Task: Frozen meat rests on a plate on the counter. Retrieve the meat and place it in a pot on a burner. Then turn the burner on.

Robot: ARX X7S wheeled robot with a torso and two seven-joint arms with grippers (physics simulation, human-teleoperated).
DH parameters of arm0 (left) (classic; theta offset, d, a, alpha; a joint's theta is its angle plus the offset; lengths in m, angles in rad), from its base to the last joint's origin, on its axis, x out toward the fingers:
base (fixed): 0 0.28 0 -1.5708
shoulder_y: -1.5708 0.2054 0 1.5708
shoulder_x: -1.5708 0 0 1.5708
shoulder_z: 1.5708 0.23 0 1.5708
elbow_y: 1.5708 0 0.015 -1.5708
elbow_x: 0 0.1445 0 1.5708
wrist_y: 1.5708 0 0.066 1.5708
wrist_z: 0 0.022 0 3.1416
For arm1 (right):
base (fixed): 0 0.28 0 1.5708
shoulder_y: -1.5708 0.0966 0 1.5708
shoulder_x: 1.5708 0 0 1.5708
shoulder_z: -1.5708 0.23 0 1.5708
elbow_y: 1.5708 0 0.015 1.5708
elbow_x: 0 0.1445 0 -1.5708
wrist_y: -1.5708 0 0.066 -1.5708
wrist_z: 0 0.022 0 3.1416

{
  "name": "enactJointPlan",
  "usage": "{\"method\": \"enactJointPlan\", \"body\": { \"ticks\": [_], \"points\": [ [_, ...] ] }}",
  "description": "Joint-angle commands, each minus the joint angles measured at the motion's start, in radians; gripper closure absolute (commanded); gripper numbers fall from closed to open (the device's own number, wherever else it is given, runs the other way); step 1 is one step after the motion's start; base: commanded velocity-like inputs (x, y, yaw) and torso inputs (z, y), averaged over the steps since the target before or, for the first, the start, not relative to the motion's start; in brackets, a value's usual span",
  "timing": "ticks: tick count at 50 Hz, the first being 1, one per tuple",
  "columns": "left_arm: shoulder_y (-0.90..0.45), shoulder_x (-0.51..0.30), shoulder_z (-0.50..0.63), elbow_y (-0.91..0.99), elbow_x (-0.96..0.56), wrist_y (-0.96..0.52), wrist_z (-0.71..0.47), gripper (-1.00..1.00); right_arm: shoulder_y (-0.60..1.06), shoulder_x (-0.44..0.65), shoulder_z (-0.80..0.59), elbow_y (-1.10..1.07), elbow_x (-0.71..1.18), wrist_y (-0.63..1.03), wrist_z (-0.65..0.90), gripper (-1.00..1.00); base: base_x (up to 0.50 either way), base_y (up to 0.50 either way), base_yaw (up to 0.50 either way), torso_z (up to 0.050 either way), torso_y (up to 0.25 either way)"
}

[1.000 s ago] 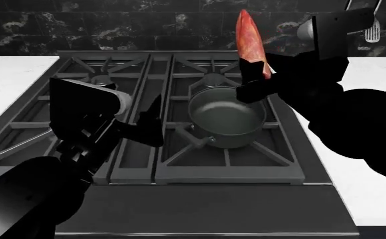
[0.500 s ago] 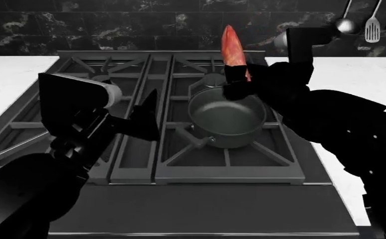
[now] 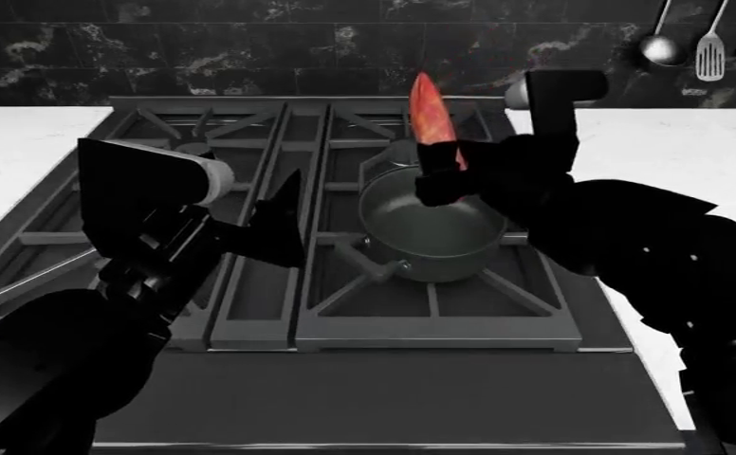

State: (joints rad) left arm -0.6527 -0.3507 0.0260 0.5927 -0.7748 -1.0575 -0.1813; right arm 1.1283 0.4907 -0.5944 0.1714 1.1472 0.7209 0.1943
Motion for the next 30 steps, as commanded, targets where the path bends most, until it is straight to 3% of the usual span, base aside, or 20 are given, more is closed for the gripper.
{"method": "enactJointPlan", "body": {
  "ticks": [1, 30],
  "points": [
    [0.001, -0.004, 0.004, -0.006, -0.003, 0.007, -0.001, -1.0, 0.002, -0.002, -0.004, -0.003, -0.002, 0.019, -0.003, 1.0, 0.0, 0.0, 0.0, 0.0, 0.0],
    [0.002, -0.015, 0.017, -0.005, -0.008, 0.018, -0.016, -1.0, -0.043, 0.015, 0.001, -0.039, 0.027, 0.029, 0.026, 1.0, 0.0, 0.0, 0.0, 0.0, 0.0]
  ]
}}
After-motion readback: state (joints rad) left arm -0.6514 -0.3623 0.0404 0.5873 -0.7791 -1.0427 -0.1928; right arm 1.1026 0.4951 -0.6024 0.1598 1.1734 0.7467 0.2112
